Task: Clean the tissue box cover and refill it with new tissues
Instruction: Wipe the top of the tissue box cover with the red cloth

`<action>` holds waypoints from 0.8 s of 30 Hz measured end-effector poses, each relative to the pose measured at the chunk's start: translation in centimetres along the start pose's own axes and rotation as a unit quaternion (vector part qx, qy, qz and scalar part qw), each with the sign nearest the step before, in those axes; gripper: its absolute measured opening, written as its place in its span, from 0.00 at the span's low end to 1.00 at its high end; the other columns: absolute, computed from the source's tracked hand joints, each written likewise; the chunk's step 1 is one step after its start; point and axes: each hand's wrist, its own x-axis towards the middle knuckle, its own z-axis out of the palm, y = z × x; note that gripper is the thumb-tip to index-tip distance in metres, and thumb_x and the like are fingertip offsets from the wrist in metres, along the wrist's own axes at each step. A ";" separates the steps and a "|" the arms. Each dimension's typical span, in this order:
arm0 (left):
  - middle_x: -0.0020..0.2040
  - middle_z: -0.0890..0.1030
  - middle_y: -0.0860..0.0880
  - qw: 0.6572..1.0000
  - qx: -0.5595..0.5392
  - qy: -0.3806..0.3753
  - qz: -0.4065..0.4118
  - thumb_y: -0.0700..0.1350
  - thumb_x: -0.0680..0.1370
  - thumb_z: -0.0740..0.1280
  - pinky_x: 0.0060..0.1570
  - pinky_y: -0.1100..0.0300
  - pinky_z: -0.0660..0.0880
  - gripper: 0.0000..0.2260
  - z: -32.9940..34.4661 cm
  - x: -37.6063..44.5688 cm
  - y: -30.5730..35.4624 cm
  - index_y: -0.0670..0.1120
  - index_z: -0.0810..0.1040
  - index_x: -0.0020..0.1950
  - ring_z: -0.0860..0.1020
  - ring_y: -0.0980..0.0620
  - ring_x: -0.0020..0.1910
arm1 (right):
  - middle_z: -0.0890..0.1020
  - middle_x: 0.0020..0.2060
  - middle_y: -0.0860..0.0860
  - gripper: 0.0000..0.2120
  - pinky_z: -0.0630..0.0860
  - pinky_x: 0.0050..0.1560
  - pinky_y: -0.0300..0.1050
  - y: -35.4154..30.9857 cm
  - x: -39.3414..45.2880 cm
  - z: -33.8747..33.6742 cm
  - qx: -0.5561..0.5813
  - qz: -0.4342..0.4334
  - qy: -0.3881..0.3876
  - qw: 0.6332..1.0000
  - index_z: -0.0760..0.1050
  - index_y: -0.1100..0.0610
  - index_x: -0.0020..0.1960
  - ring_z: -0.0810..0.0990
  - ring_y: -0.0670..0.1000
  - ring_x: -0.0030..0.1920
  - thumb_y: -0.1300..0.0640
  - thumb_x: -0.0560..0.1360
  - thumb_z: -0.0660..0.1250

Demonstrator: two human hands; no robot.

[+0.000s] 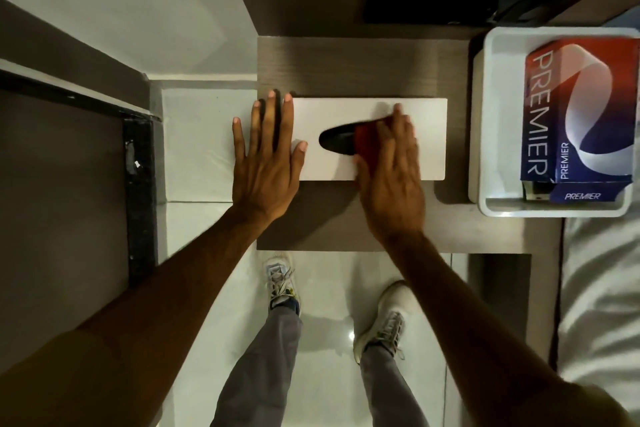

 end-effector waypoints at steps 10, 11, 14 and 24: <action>0.86 0.48 0.44 1.000 0.020 -0.016 0.012 0.61 0.85 0.45 0.82 0.35 0.48 0.32 0.4 0.1 -0.3 0.48 0.42 0.85 0.48 0.43 0.85 | 0.55 0.82 0.60 0.28 0.57 0.80 0.62 -4.8 0.0 2.9 -0.026 -0.088 -0.019 0.996 0.57 0.59 0.81 0.51 0.60 0.83 0.49 0.85 0.57; 0.86 0.49 0.44 1.000 0.011 -0.012 0.010 0.61 0.86 0.43 0.82 0.35 0.49 0.31 0.2 0.1 -0.3 0.48 0.42 0.85 0.49 0.44 0.85 | 0.55 0.82 0.60 0.28 0.59 0.80 0.62 -3.6 -0.3 2.5 -0.025 -0.088 -0.015 0.996 0.57 0.59 0.82 0.52 0.60 0.83 0.49 0.85 0.58; 0.86 0.50 0.45 1.000 -0.015 -0.009 0.007 0.60 0.85 0.40 0.81 0.35 0.50 0.30 -0.2 0.0 0.0 0.48 0.43 0.85 0.50 0.44 0.85 | 0.51 0.83 0.57 0.29 0.61 0.79 0.63 -0.3 -0.8 0.9 -0.021 0.017 0.016 1.000 0.56 0.55 0.83 0.51 0.60 0.83 0.44 0.85 0.55; 0.86 0.50 0.46 0.997 -0.077 -0.018 0.025 0.60 0.85 0.39 0.81 0.35 0.49 0.30 0.1 0.1 -0.5 0.49 0.43 0.85 0.49 0.46 0.85 | 0.51 0.83 0.58 0.30 0.58 0.80 0.62 0.7 -1.7 1.1 -0.069 -0.124 -0.020 0.990 0.52 0.54 0.84 0.49 0.59 0.83 0.45 0.86 0.53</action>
